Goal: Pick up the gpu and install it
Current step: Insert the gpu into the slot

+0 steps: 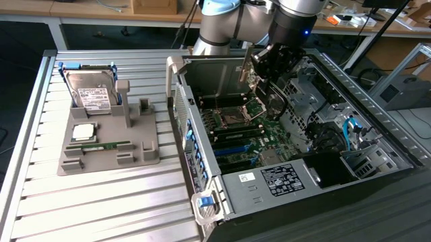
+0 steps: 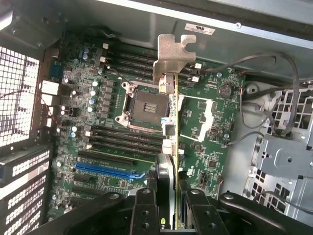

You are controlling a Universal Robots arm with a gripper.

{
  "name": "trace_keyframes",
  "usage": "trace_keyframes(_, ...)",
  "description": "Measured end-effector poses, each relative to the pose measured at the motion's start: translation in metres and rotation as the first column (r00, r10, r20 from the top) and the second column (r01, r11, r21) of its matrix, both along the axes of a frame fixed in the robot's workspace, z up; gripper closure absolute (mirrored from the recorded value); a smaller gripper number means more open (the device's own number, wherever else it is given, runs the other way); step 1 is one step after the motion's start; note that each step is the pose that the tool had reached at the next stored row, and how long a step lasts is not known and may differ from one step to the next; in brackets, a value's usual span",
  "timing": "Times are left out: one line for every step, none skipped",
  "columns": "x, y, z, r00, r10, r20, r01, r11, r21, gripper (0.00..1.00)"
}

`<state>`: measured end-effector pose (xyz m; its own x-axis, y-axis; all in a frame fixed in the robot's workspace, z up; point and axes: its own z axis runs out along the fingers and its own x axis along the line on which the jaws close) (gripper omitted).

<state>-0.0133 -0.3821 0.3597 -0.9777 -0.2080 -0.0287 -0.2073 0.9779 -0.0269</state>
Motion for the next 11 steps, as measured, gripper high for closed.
trace_keyframes(0.0000, 0.0000, 0.0000, 1.0000, 0.006, 0.0000, -0.006, 1.0000, 0.0000, 0.73)
trace_keyframes(0.0000, 0.0000, 0.0000, 0.9999, 0.011, 0.0000, -0.011, 0.9999, 0.0000, 0.73)
trace_keyframes(0.0000, 0.0000, -0.0001, 0.9999, 0.016, 0.0000, -0.016, 0.9999, 0.0000, 0.73)
trace_keyframes(0.0000, 0.0000, -0.0001, 0.9998, 0.021, 0.0000, -0.021, 0.9998, 0.0000, 0.73)
trace_keyframes(0.0000, 0.0000, -0.0001, 0.9996, 0.027, 0.0000, -0.027, 0.9996, 0.0000, 0.73)
trace_keyframes(0.0000, 0.0000, -0.0001, 0.9994, 0.033, 0.0000, -0.033, 0.9994, 0.0000, 0.73)
trace_keyframes(0.0000, 0.0000, -0.0001, 0.9991, 0.042, 0.0000, -0.042, 0.9991, -0.0001, 0.73)
trace_keyframes(0.0000, 0.0000, -0.0002, 0.9986, 0.053, 0.0000, -0.053, 0.9986, 0.0000, 0.73)
trace_keyframes(0.0000, 0.0000, -0.0002, 0.9980, 0.063, 0.0000, -0.063, 0.9980, 0.0000, 0.73)
trace_keyframes(0.0000, 0.0000, -0.0002, 0.9976, 0.069, 0.0000, -0.069, 0.9976, 0.0000, 0.73)
trace_keyframes(0.0000, 0.0000, -0.0002, 0.9974, 0.072, 0.0000, -0.072, 0.9974, -0.0001, 0.73)
